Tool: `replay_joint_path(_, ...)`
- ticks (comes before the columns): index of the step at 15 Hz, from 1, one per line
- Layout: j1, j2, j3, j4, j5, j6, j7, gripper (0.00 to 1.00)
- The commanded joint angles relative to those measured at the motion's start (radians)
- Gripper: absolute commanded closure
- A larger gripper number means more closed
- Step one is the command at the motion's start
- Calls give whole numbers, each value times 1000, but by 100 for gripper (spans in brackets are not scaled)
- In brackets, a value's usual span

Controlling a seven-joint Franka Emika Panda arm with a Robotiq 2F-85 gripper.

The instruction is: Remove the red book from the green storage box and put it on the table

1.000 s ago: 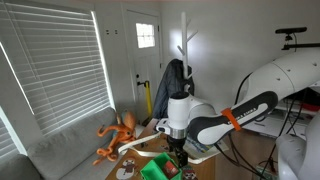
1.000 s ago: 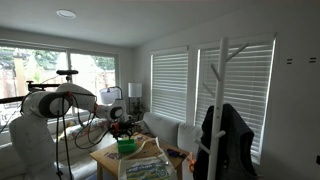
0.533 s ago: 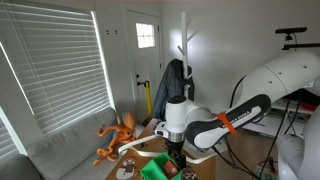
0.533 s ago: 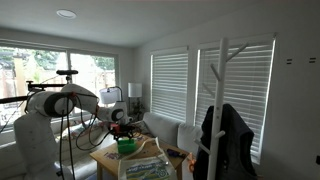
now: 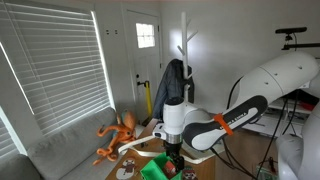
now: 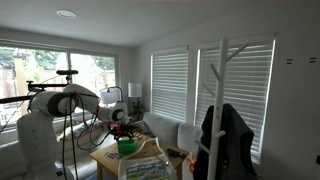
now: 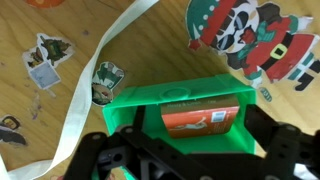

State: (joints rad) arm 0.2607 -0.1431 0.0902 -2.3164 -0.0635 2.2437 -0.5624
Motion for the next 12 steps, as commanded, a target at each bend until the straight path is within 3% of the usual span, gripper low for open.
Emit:
replay_joint_path(1,-17,30,16,29,14,6,-44,0)
replay_joint_path(12,-21,72,27,54,16,-4,-91,0)
